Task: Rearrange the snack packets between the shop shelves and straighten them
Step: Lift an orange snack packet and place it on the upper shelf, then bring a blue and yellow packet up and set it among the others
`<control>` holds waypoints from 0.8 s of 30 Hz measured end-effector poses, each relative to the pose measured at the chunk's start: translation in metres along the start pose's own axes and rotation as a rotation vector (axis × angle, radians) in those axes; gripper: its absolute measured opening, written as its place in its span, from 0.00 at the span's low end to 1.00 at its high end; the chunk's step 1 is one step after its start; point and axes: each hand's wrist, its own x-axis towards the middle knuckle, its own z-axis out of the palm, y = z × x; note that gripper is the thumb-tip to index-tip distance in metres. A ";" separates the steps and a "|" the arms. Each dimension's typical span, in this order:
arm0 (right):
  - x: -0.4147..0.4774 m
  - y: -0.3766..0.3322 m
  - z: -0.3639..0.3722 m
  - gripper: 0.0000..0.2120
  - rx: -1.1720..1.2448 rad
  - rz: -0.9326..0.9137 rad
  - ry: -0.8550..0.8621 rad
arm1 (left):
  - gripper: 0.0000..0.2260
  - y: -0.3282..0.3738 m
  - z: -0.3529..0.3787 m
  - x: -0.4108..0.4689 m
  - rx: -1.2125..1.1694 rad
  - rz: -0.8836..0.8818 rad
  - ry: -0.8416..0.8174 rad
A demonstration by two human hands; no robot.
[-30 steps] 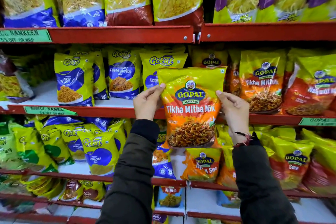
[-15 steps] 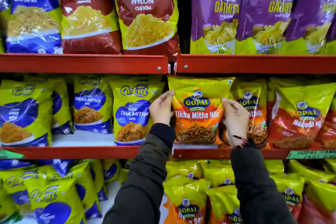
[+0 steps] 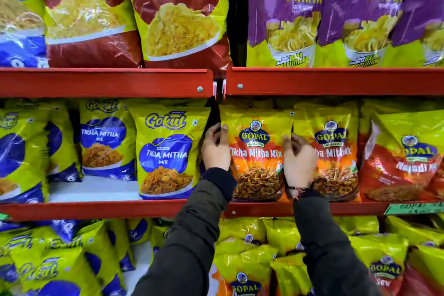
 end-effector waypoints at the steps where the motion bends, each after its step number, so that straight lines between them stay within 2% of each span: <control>1: -0.007 0.001 -0.003 0.14 0.013 -0.028 0.009 | 0.13 -0.002 -0.006 -0.011 0.070 0.047 -0.014; 7: -0.075 0.010 -0.017 0.15 -0.031 -0.303 -0.018 | 0.15 -0.024 -0.059 -0.080 0.411 0.433 -0.117; 12: -0.148 0.016 -0.008 0.15 -0.122 -0.379 -0.179 | 0.15 -0.055 -0.115 -0.115 0.621 0.586 -0.198; 18: -0.235 0.039 0.022 0.14 -0.052 -0.347 -0.482 | 0.14 -0.103 -0.188 -0.136 0.738 0.446 -0.180; 24: -0.295 0.073 0.070 0.16 -0.112 -0.129 -0.781 | 0.14 -0.149 -0.251 -0.126 0.814 0.153 -0.162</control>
